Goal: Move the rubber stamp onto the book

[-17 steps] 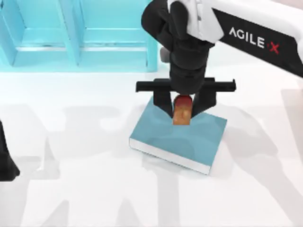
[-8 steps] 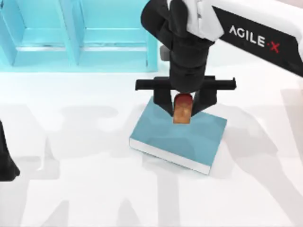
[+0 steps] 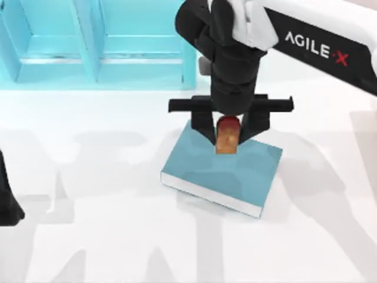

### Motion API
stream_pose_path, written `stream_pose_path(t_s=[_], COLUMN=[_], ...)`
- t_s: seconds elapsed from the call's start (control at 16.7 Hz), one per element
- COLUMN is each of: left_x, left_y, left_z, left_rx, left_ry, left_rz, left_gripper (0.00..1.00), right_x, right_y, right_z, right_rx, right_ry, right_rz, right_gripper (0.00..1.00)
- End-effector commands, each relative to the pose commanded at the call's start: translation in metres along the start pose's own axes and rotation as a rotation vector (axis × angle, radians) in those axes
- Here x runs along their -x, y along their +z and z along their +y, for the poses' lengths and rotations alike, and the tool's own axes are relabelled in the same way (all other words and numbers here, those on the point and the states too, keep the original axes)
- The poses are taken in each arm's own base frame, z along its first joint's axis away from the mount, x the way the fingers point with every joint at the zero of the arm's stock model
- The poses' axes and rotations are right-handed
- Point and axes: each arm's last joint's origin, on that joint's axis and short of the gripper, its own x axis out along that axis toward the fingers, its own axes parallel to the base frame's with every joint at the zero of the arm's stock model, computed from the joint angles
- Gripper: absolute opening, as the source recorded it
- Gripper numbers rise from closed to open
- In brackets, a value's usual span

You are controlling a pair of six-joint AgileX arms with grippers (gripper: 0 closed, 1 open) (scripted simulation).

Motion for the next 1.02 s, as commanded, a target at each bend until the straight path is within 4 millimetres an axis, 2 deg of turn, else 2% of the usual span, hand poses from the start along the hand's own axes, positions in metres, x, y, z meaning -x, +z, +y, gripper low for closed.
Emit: stream_pose_path(t_s=[0.48, 1.02], left_x=[0.0000, 0.0000], left_y=[0.0000, 0.0000], left_z=[0.0000, 0.0000], left_rx=[0.000, 0.000], left_ry=[0.000, 0.000], left_rz=[0.000, 0.000], left_gripper=[1.00, 1.00], right_x=[0.0000, -0.0001], right_y=[0.0000, 0.0003], right_z=[0.0000, -0.0004], right_rx=[0.000, -0.001], right_ry=[0.000, 0.000], right_rz=[0.000, 0.000], right_gripper=[0.98, 1.00])
